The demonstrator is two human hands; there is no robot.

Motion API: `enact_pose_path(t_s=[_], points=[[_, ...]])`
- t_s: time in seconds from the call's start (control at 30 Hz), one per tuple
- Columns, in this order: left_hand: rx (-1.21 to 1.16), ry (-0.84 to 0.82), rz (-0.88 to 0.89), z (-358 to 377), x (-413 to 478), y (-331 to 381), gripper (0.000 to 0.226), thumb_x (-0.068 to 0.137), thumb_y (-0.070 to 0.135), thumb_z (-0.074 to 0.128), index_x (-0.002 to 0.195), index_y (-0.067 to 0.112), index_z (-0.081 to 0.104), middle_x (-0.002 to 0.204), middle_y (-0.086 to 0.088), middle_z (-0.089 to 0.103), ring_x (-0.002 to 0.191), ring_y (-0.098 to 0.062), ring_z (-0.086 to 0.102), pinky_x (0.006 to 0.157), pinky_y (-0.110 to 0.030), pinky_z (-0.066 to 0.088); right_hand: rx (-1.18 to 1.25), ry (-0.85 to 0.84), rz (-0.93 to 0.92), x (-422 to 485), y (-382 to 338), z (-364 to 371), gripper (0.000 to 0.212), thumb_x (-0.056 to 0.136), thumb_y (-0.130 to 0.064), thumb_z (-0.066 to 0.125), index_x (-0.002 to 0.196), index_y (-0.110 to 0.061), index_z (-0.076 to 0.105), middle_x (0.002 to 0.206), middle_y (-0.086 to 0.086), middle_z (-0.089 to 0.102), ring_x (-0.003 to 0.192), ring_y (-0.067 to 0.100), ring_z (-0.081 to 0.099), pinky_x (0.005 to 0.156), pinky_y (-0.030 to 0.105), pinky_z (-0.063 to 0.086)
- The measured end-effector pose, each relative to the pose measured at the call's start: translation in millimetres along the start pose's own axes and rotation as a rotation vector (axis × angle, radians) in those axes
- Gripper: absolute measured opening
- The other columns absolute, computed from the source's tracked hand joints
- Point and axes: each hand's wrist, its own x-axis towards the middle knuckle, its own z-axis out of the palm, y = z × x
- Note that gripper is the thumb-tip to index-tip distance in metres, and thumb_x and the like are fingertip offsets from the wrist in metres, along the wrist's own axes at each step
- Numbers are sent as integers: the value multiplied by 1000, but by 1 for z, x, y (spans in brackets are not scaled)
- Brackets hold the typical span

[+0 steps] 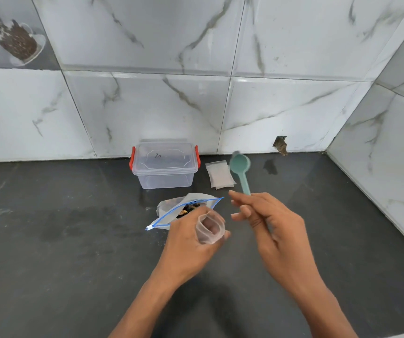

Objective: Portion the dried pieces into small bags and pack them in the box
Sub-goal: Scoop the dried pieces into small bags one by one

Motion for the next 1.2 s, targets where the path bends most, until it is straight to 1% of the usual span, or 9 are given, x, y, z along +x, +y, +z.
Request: enact_pose_path(t_s=[0.2, 0.33, 0.53, 0.63, 0.7, 0.8, 0.87, 0.93, 1.2], points=[[73, 241, -94, -43, -14, -9, 19, 77, 18, 86, 78, 29, 69, 70, 14, 68, 61, -3, 58, 59, -10, 43, 112, -72, 229, -8, 14, 0, 32, 95, 7, 54, 96, -19, 73, 88, -10, 76, 79, 1, 73, 70, 14, 52], [220, 292, -148, -65, -18, -23, 23, 78, 17, 85, 84, 32, 70, 91, 13, 70, 82, 0, 63, 63, -6, 43, 45, -204, 325, -9, 9, 10, 29, 94, -6, 58, 99, -31, 45, 79, -13, 74, 72, 6, 71, 70, 28, 54], [364, 106, -198, -75, -19, -35, 30, 77, 28, 86, 102, 38, 74, 114, 29, 53, 101, 20, 53, 78, 1, 39, -276, -204, 194, -2, 3, 35, 10, 89, -24, 61, 94, -30, 54, 75, -9, 70, 60, 14, 59, 63, 36, 50], [375, 89, -260, -74, -16, -37, 38, 78, 33, 85, 114, 35, 72, 107, 30, 60, 96, 10, 58, 81, -12, 46, -374, -219, 94, 3, -1, 49, 8, 88, -24, 62, 93, -28, 58, 72, -6, 69, 61, 21, 60, 54, 36, 48], [358, 116, -267, -72, -14, -36, 40, 79, 32, 84, 117, 34, 72, 104, 29, 62, 94, 11, 58, 74, -5, 42, -513, -258, 19, 7, -2, 58, 15, 75, -19, 75, 80, -25, 62, 58, -6, 62, 52, 21, 56, 45, 28, 38], [314, 160, -164, -69, -12, -32, 39, 80, 26, 84, 117, 30, 73, 111, 29, 64, 100, 19, 57, 79, 3, 38, -754, -369, -85, 12, -1, 68, 29, 50, -14, 85, 60, -25, 61, 48, -5, 55, 46, 20, 53, 46, 26, 31], [280, 167, -119, -67, -11, -29, 41, 79, 21, 84, 119, 27, 73, 117, 27, 65, 107, 21, 54, 83, 5, 36, -776, -452, -87, 12, 0, 69, 19, 60, -14, 79, 69, -25, 67, 59, -3, 63, 59, 22, 60, 53, 29, 33], [262, 164, -107, -66, -10, -28, 41, 79, 19, 85, 118, 27, 74, 118, 25, 66, 107, 20, 55, 84, 4, 37, -727, -465, -53, 14, 3, 66, 15, 78, -14, 66, 87, -25, 68, 79, -1, 69, 77, 25, 64, 62, 32, 35], [-259, 137, -293, -93, -9, -26, 33, 72, 26, 88, 104, 22, 79, 99, 2, 78, 72, -12, 65, 74, -26, 56, 31, -174, 293, 23, 15, 12, 17, 82, -15, 77, 88, -31, 79, 70, -16, 72, 60, 3, 60, 60, 11, 44]])
